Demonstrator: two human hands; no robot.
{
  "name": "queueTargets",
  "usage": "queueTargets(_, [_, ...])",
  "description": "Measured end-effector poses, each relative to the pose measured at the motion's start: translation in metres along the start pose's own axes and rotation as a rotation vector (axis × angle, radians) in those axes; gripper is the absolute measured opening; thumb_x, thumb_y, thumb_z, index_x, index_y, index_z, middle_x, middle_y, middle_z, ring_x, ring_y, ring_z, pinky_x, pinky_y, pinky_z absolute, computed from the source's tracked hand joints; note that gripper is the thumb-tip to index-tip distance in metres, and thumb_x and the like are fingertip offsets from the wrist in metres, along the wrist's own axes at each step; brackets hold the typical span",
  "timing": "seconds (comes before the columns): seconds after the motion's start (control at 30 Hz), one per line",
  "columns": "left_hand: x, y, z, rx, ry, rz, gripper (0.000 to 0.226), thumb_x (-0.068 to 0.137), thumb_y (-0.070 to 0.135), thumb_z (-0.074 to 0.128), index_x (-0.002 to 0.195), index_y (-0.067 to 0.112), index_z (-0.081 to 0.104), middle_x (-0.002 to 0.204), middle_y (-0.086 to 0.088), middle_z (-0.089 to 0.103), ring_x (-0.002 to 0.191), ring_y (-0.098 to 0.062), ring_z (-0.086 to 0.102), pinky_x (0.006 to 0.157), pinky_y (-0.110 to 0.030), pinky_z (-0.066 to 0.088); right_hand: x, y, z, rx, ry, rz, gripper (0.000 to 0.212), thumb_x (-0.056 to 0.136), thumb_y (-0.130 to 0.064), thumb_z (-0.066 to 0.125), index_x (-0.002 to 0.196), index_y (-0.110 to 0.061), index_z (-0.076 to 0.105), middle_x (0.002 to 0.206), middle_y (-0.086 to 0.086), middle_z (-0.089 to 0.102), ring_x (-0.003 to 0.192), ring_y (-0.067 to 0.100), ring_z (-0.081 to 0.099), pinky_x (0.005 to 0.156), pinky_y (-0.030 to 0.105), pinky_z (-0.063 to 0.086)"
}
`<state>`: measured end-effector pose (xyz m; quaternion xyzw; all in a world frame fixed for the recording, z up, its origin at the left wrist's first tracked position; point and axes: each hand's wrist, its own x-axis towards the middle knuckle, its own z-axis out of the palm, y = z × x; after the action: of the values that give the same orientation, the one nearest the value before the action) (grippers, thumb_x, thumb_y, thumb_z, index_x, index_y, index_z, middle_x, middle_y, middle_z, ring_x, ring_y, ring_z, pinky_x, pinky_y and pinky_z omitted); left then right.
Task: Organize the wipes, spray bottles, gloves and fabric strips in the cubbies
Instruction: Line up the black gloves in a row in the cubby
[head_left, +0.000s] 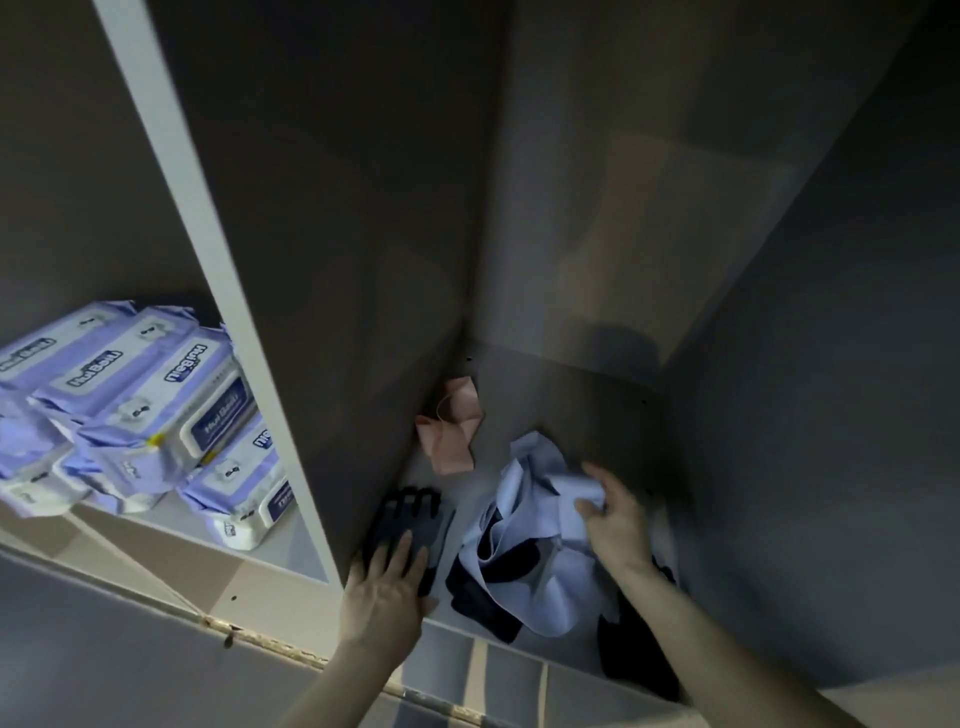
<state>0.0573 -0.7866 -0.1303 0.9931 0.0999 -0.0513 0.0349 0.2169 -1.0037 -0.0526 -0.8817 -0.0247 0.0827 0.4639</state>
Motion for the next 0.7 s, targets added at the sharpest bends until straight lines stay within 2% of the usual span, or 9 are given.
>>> queueTargets(0.1, [0.013, 0.007, -0.024, -0.072, 0.066, 0.035, 0.051, 0.069, 0.048, 0.048, 0.1, 0.018, 0.074, 0.107, -0.008, 0.072, 0.093, -0.027, 0.07, 0.076, -0.044, 0.057, 0.003, -0.021, -0.027, 0.198, 0.036, -0.055, 0.044, 0.085, 0.003, 0.061, 0.125, -0.015, 0.058, 0.115, 0.013, 0.064, 0.107, 0.028, 0.061, 0.089, 0.035, 0.052])
queueTargets(0.2, [0.024, 0.02, -0.047, -0.161, 0.038, 0.154, 0.048, 0.064, 0.052, 0.055, 0.102, 0.026, 0.066, 0.095, 0.0, 0.074, 0.082, -0.021, 0.072, 0.066, -0.033, 0.058, 0.002, -0.041, -0.043, 0.282, 0.013, -0.103, 0.035, 0.087, 0.007, 0.056, 0.115, -0.013, 0.062, 0.104, 0.011, 0.065, 0.095, 0.021, 0.061, 0.07, 0.009, 0.05])
queueTargets(0.3, [0.032, 0.037, -0.043, -0.081, -0.118, 0.238, 0.073, 0.023, 0.071, 0.071, 0.092, 0.048, 0.066, 0.097, 0.013, 0.073, 0.077, -0.007, 0.071, 0.053, -0.02, 0.053, 0.0, -0.052, -0.048, 0.287, -0.024, -0.127, 0.031, 0.088, 0.007, 0.054, 0.105, -0.017, 0.064, 0.102, 0.012, 0.065, 0.092, 0.021, 0.061, 0.071, 0.016, 0.05])
queueTargets(0.37, [0.031, 0.041, -0.041, -0.066, -0.049, 0.235, 0.058, 0.013, 0.064, 0.078, 0.068, 0.046, 0.071, 0.105, 0.013, 0.071, 0.074, -0.005, 0.07, 0.051, -0.018, 0.051, -0.003, -0.049, -0.046, 0.235, -0.056, -0.145, 0.032, 0.088, 0.006, 0.054, 0.1, -0.022, 0.064, 0.103, 0.011, 0.066, 0.094, 0.024, 0.063, 0.078, 0.027, 0.051])
queueTargets(0.4, [0.028, 0.04, -0.042, -0.097, -0.01, 0.231, 0.047, 0.019, 0.055, 0.084, 0.062, 0.04, 0.073, 0.108, 0.012, 0.07, 0.075, -0.008, 0.07, 0.053, -0.018, 0.051, -0.005, -0.045, -0.046, 0.195, -0.066, -0.163, 0.035, 0.088, 0.005, 0.055, 0.097, -0.028, 0.065, 0.102, 0.008, 0.068, 0.095, 0.025, 0.064, 0.08, 0.032, 0.052])
queueTargets(0.43, [0.027, 0.04, -0.047, -0.226, -0.02, 0.18, 0.034, 0.037, 0.042, 0.088, 0.067, 0.032, 0.075, 0.115, 0.01, 0.068, 0.081, -0.012, 0.07, 0.059, -0.019, 0.051, -0.006, -0.04, -0.045, 0.143, -0.07, -0.184, 0.041, 0.087, 0.003, 0.055, 0.092, -0.036, 0.066, 0.1, 0.003, 0.069, 0.096, 0.025, 0.064, 0.082, 0.035, 0.052])
queueTargets(0.5, [0.035, 0.038, -0.055, -0.471, 0.059, 0.001, 0.017, 0.078, 0.02, 0.068, 0.093, 0.017, 0.074, 0.126, 0.004, 0.061, 0.099, -0.022, 0.066, 0.076, -0.026, 0.051, -0.01, -0.031, -0.045, 0.021, -0.086, -0.213, 0.047, 0.087, -0.002, 0.056, 0.081, -0.047, 0.066, 0.096, -0.01, 0.069, 0.094, 0.022, 0.065, 0.081, 0.036, 0.052])
queueTargets(0.63, [0.062, 0.044, -0.1, -1.089, -0.027, -0.325, 0.013, 0.086, 0.005, 0.052, 0.084, -0.003, 0.062, 0.075, -0.017, 0.067, 0.067, -0.031, 0.064, 0.069, -0.048, 0.057, -0.014, -0.02, -0.048, -0.037, -0.111, -0.178, 0.042, 0.088, -0.005, 0.056, 0.081, -0.045, 0.066, 0.1, -0.003, 0.07, 0.091, 0.022, 0.064, 0.077, 0.037, 0.053])
queueTargets(0.7, [0.092, 0.05, -0.115, -1.363, -0.133, -0.417, 0.011, 0.088, 0.002, 0.052, 0.098, 0.001, 0.055, 0.077, -0.018, 0.064, 0.062, -0.03, 0.065, 0.063, -0.047, 0.059, -0.009, -0.02, -0.051, 0.073, -0.086, -0.111, 0.034, 0.089, 0.001, 0.054, 0.087, -0.03, 0.067, 0.096, 0.005, 0.068, 0.087, 0.024, 0.062, 0.063, 0.026, 0.054])
